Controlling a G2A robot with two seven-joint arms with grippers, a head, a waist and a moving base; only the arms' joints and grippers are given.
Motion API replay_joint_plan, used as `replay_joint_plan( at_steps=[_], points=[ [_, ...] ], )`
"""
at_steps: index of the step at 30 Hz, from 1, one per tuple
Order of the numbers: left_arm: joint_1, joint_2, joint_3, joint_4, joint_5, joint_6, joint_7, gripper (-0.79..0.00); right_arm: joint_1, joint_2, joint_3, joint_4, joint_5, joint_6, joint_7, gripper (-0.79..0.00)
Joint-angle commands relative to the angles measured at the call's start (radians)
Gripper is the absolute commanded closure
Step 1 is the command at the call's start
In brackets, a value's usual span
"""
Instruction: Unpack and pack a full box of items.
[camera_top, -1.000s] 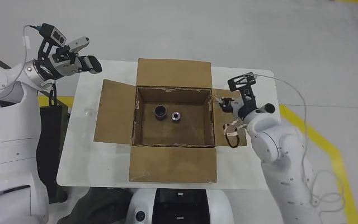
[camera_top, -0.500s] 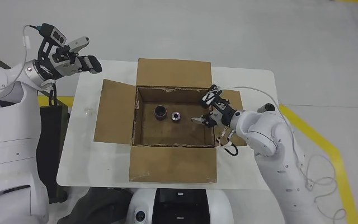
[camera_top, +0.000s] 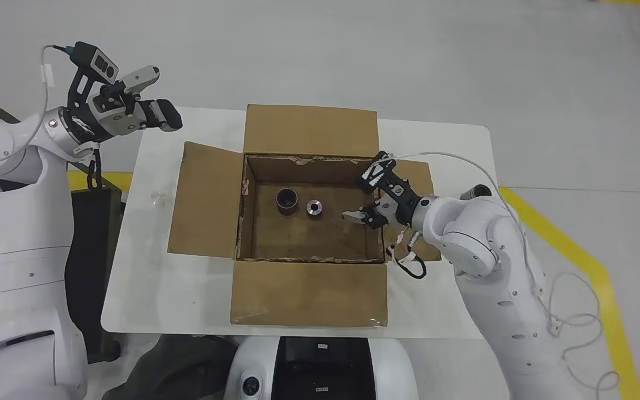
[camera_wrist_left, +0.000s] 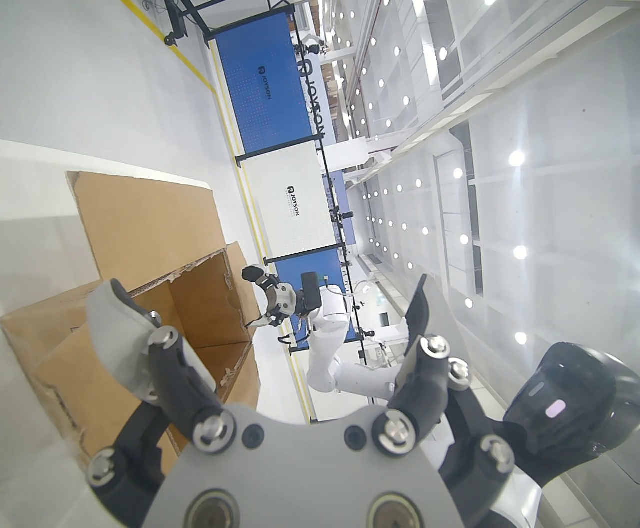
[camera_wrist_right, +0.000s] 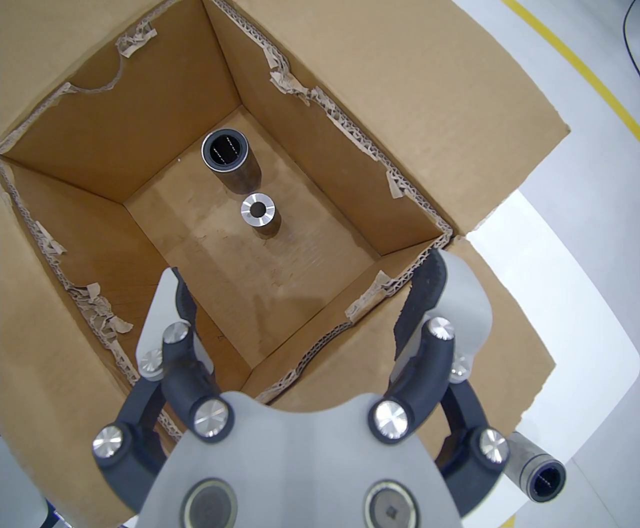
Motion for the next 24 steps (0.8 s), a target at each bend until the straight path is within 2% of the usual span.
replay_joint_plan(
  at_steps=[1,8,13,20,24],
  points=[
    [0.000,0.000,0.000,0.000,0.000,0.000,0.000,-0.785,0.000,0.000,0.000,0.000,0.001,0.000,0.000,-0.785],
    [0.000,0.000,0.000,0.000,0.000,0.000,0.000,-0.785,0.021,0.000,-0.037,0.004,-0.019,-0.027,-0.016,-0.785],
    [0.000,0.000,0.000,0.000,0.000,0.000,0.000,-0.785,0.135,-0.012,-0.133,0.073,-0.008,-0.055,0.021,-0.785],
    [0.000,0.000,0.000,0.000,0.000,0.000,0.000,-0.785,0.346,-0.054,-0.309,0.295,0.086,-0.072,0.100,-0.785],
    [0.000,0.000,0.000,0.000,0.000,0.000,0.000,-0.785,0.404,-0.072,-0.376,0.377,0.119,-0.088,0.101,-0.785]
  ],
)
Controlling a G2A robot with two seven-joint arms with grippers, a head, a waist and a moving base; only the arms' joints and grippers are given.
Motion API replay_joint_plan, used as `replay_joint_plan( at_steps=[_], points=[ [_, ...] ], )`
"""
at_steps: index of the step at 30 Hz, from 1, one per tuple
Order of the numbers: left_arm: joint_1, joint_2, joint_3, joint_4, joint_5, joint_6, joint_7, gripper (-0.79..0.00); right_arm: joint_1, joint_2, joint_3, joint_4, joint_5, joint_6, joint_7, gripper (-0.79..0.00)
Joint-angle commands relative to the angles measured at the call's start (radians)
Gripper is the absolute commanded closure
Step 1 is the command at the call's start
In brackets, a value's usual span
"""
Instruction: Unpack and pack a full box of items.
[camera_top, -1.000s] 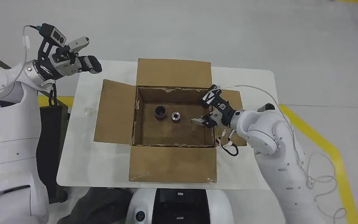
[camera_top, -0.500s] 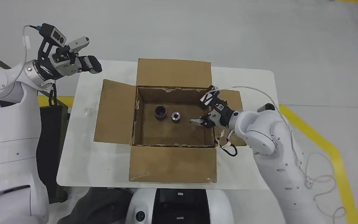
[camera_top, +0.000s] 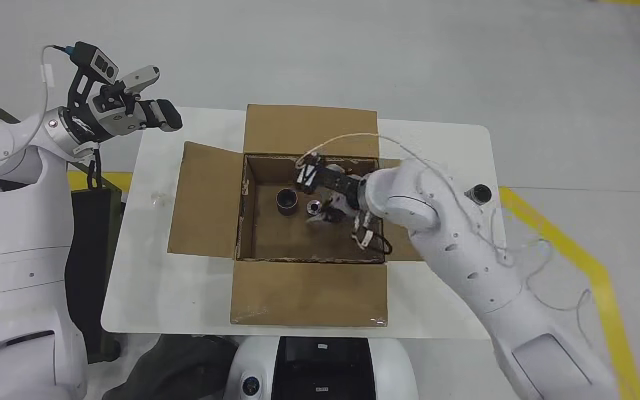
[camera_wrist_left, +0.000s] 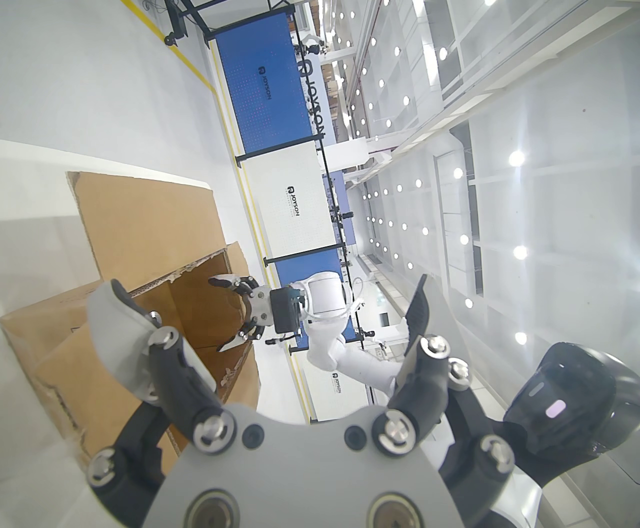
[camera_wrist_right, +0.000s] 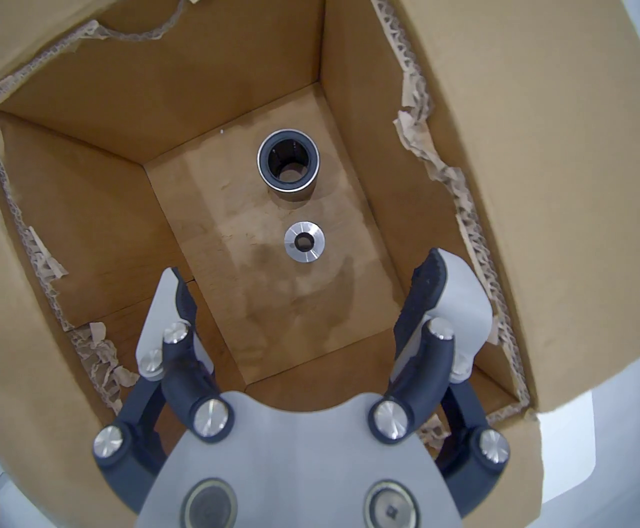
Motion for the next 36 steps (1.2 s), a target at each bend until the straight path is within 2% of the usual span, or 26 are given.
replay_joint_plan(
  at_steps=[1,10,25,36],
  points=[
    [0.000,0.000,0.000,0.000,0.000,0.000,0.000,-0.785,0.015,-0.005,-0.027,0.027,0.001,-0.008,0.003,-0.785],
    [0.000,0.000,0.000,0.000,0.000,0.000,0.000,-0.785,0.053,-0.022,-0.096,0.131,-0.015,-0.014,-0.014,-0.785],
    [0.000,0.000,0.000,0.000,0.000,0.000,0.000,-0.785,0.110,-0.060,-0.188,0.279,-0.084,0.004,-0.136,-0.785],
    [0.000,0.000,0.000,0.000,0.000,0.000,0.000,-0.785,0.158,-0.095,-0.231,0.392,-0.058,-0.002,-0.161,-0.668]
  ],
)
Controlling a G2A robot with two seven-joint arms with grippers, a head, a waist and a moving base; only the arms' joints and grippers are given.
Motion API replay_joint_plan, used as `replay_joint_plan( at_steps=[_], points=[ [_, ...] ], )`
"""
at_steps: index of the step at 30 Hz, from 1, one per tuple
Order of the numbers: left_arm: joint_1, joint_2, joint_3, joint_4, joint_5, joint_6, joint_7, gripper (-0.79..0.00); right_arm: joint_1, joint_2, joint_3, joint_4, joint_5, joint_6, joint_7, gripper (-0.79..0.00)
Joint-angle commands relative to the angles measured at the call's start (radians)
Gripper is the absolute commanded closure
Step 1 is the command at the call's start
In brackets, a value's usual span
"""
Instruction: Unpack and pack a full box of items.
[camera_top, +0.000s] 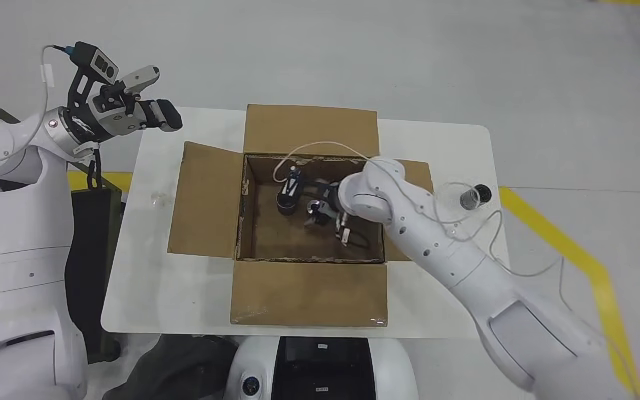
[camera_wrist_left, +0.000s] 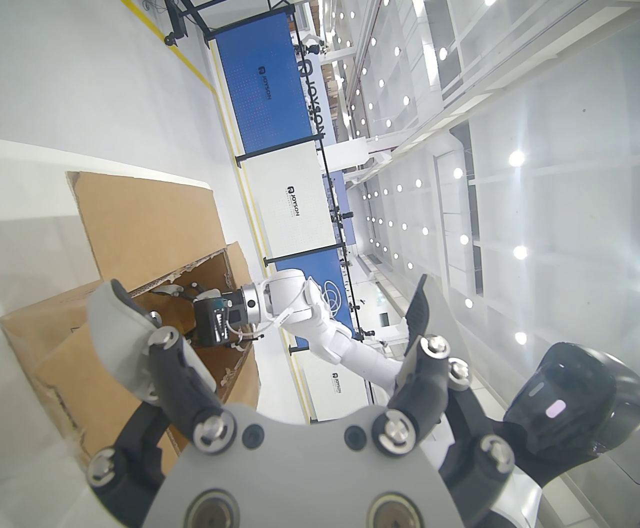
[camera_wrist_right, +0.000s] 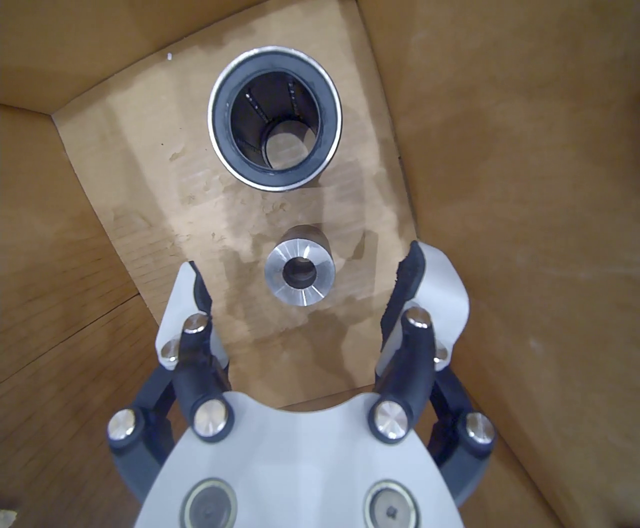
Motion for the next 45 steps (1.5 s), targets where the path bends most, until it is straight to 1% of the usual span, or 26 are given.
replay_joint_plan(
  at_steps=[1,4,6,8,9,11,13,15,17,18,23,28,32,38,40,43,45],
  points=[
    [0.000,0.000,0.000,0.000,0.000,0.000,0.000,-0.785,0.006,-0.005,-0.005,0.017,0.004,0.000,-0.003,-0.659],
    [0.000,0.000,0.000,0.000,0.000,0.000,0.000,-0.785,0.013,-0.013,-0.012,0.041,0.011,-0.002,-0.011,-0.613],
    [0.000,0.000,0.000,0.000,0.000,0.000,0.000,-0.785,0.017,-0.017,-0.016,0.054,0.014,-0.005,-0.015,-0.557],
    [0.000,0.000,0.000,0.000,0.000,0.000,0.000,-0.785,0.020,-0.021,-0.020,0.066,0.016,-0.007,-0.018,-0.499],
    [0.000,0.000,0.000,0.000,0.000,0.000,0.000,-0.785,0.022,-0.023,-0.022,0.071,0.017,-0.006,-0.018,-0.437],
    [0.000,0.000,0.000,0.000,0.000,0.000,0.000,-0.785,0.025,-0.027,-0.026,0.081,0.018,-0.006,-0.018,-0.422],
    [0.000,0.000,0.000,0.000,0.000,0.000,0.000,-0.785,0.029,-0.031,-0.030,0.088,0.019,-0.003,-0.017,-0.382],
    [0.000,0.000,0.000,0.000,0.000,0.000,0.000,-0.785,0.031,-0.035,-0.033,0.093,0.019,0.001,-0.013,-0.302],
    [0.000,0.000,0.000,0.000,0.000,0.000,0.000,-0.785,0.032,-0.038,-0.035,0.095,0.019,0.006,-0.010,-0.166],
    [0.000,0.000,0.000,0.000,0.000,0.000,0.000,-0.785,0.032,-0.038,-0.035,0.095,0.018,0.008,-0.007,0.000],
    [0.000,0.000,0.000,0.000,0.000,0.000,0.000,-0.785,0.024,-0.034,-0.023,0.065,0.013,0.012,0.009,0.000],
    [0.000,0.000,0.000,0.000,0.000,0.000,0.000,-0.785,-0.008,-0.008,0.024,-0.027,-0.006,-0.002,0.030,0.000],
    [0.000,0.000,0.000,0.000,0.000,0.000,0.000,-0.785,-0.064,0.025,0.084,-0.148,-0.024,-0.016,0.053,0.000],
    [0.000,0.000,0.000,0.000,0.000,0.000,0.000,-0.785,-0.157,0.070,0.165,-0.332,-0.024,-0.072,0.117,0.000],
    [0.000,0.000,0.000,0.000,0.000,0.000,0.000,-0.785,-0.186,0.083,0.192,-0.392,-0.036,-0.061,0.149,0.000],
    [0.000,0.000,0.000,0.000,0.000,0.000,0.000,-0.785,-0.240,0.103,0.231,-0.503,-0.039,-0.071,0.192,0.000],
    [0.000,0.000,0.000,0.000,0.000,0.000,0.000,-0.785,-0.281,0.118,0.268,-0.578,-0.043,-0.083,0.200,0.000]
  ],
)
